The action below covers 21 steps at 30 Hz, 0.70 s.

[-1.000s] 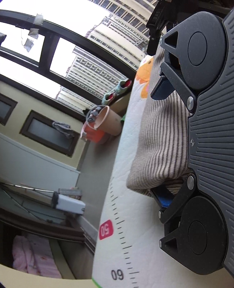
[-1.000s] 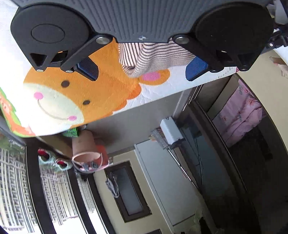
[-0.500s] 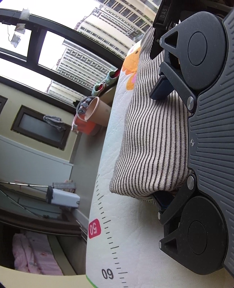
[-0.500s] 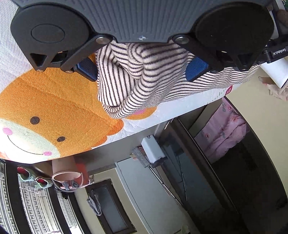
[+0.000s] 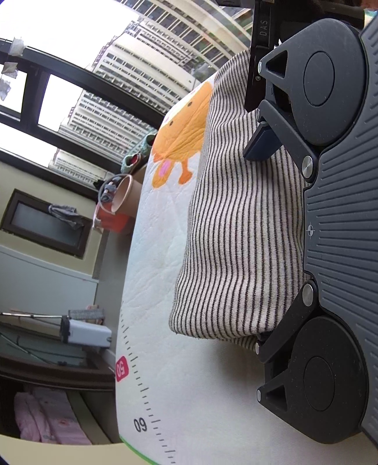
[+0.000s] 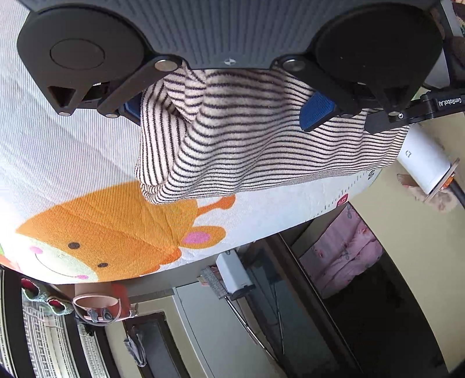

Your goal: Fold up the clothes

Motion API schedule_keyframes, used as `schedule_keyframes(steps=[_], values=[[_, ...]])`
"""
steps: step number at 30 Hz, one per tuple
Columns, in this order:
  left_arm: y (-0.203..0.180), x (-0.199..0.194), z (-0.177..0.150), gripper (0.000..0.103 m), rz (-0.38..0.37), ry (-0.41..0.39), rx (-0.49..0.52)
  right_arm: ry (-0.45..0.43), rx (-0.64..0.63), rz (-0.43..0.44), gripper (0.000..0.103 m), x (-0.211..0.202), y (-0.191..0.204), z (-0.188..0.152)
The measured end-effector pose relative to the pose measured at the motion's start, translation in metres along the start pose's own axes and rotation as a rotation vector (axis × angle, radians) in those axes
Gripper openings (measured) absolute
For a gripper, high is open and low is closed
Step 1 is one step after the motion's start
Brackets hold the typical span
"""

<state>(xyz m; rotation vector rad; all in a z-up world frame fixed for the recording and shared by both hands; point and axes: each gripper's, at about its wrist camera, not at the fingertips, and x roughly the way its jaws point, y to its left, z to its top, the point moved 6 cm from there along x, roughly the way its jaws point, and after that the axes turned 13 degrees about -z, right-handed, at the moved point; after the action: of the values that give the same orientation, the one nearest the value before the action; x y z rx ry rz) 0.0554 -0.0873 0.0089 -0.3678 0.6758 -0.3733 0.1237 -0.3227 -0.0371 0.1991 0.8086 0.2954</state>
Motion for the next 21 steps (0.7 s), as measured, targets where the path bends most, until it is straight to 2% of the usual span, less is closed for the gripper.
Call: schedule_keyframes(steps=[4,7,9,10,13,15,16,17,18,20,21], values=[[-0.025,-0.041,-0.037,0.103,-0.082,0.039,0.040,0.052,-0.063,0.026,0.103,-0.045,-0.002,-0.041],[-0.033,-0.068,-0.057,0.103,-0.164,0.048,0.014,0.078,-0.119,0.039,0.103,-0.080,-0.004,-0.072],[-0.032,-0.082,-0.056,0.103,-0.173,0.019,0.000,0.076,-0.161,0.027,0.103,-0.102,-0.008,-0.083],[-0.030,-0.089,-0.055,0.103,-0.171,-0.001,-0.005,0.041,-0.193,0.005,0.103,-0.114,-0.008,-0.084],[-0.027,-0.105,-0.044,0.103,-0.133,-0.077,-0.005,-0.146,-0.255,-0.068,0.103,-0.160,-0.003,-0.070],[-0.029,-0.110,-0.036,0.103,-0.104,-0.116,-0.003,-0.246,-0.214,-0.041,0.103,-0.187,0.004,-0.053],[-0.031,-0.112,-0.032,0.103,-0.092,-0.131,-0.004,-0.257,-0.172,0.004,0.103,-0.193,0.008,-0.038],[-0.032,-0.113,-0.030,0.103,-0.086,-0.141,0.001,-0.231,-0.138,0.062,0.103,-0.196,0.015,-0.029],[-0.032,-0.114,-0.029,0.103,-0.085,-0.145,0.011,-0.146,-0.107,0.141,0.103,-0.190,0.023,-0.032],[-0.033,-0.115,-0.028,0.103,-0.082,-0.152,0.032,0.073,-0.035,0.305,0.103,-0.170,0.041,-0.045],[-0.034,-0.116,-0.027,0.103,-0.080,-0.156,0.042,0.187,0.000,0.360,0.103,-0.156,0.049,-0.056]])
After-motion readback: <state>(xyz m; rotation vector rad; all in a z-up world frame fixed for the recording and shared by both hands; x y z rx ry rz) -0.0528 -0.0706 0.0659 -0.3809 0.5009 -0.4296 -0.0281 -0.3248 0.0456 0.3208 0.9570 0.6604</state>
